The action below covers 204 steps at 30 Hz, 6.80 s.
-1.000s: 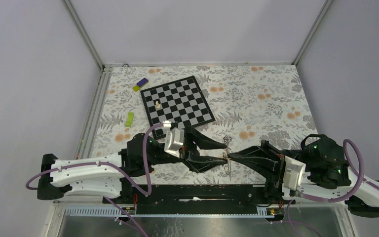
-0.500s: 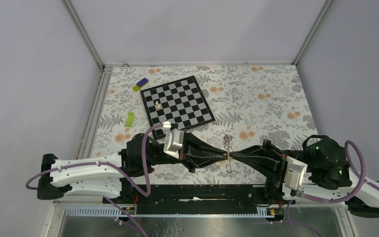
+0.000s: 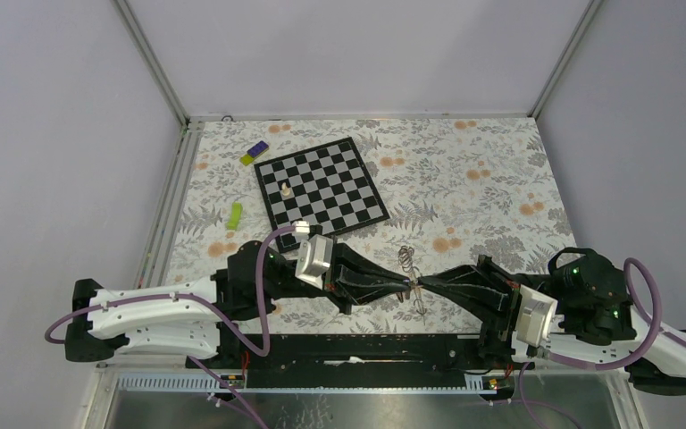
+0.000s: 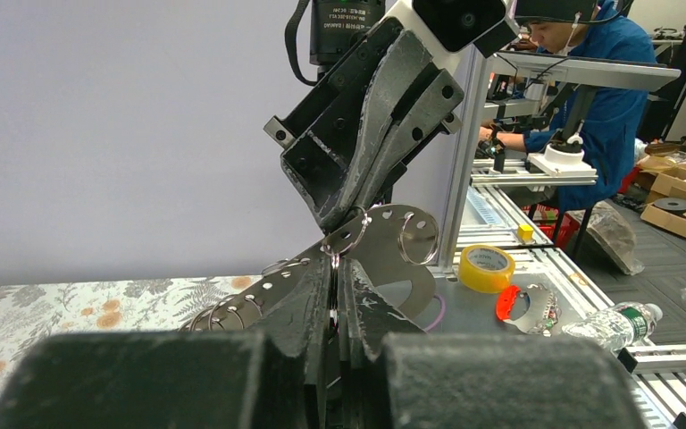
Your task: Remove the keys from the keyring
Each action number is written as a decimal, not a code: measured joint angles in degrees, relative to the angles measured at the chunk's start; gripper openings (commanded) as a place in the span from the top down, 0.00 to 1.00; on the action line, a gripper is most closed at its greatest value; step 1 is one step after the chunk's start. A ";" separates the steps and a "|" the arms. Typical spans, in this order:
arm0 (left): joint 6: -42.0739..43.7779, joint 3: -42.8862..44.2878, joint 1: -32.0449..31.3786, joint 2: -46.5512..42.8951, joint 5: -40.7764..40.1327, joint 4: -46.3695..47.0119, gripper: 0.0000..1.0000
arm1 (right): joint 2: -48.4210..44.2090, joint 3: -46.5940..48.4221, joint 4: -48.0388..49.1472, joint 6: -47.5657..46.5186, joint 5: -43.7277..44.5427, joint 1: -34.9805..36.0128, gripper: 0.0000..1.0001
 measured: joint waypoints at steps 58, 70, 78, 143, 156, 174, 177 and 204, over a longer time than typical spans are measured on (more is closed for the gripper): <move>37.75 -3.50 -0.11 -6.40 14.64 -1.18 1.00 | 10.14 10.71 -12.48 -15.45 -8.50 0.04 1.00; 43.82 -3.02 -0.28 -6.80 15.89 -5.99 1.00 | 9.99 11.41 -14.91 -16.70 -11.26 0.04 1.00; 45.48 -2.58 -0.28 -6.99 16.35 -7.43 1.00 | 10.38 11.43 -14.80 -16.68 -11.89 0.04 1.00; 43.67 -1.33 -0.28 -7.61 13.79 -10.03 0.77 | 9.57 8.96 -5.97 -10.71 -14.16 0.04 1.00; 43.43 -1.33 -0.26 -7.61 13.94 -9.70 0.75 | 9.92 8.94 -6.05 -9.99 -14.32 0.04 1.00; 43.04 -0.98 -0.26 -6.78 18.91 -10.10 0.75 | 10.01 8.24 -6.32 -9.77 -14.23 0.04 1.00; 43.04 -0.98 -0.26 -6.47 19.08 -10.27 0.75 | 10.03 8.17 -6.32 -9.77 -14.23 0.04 1.00; 42.80 -0.98 -0.26 -6.86 17.55 -8.37 0.74 | 10.51 8.17 -7.96 -9.57 -14.27 0.04 1.00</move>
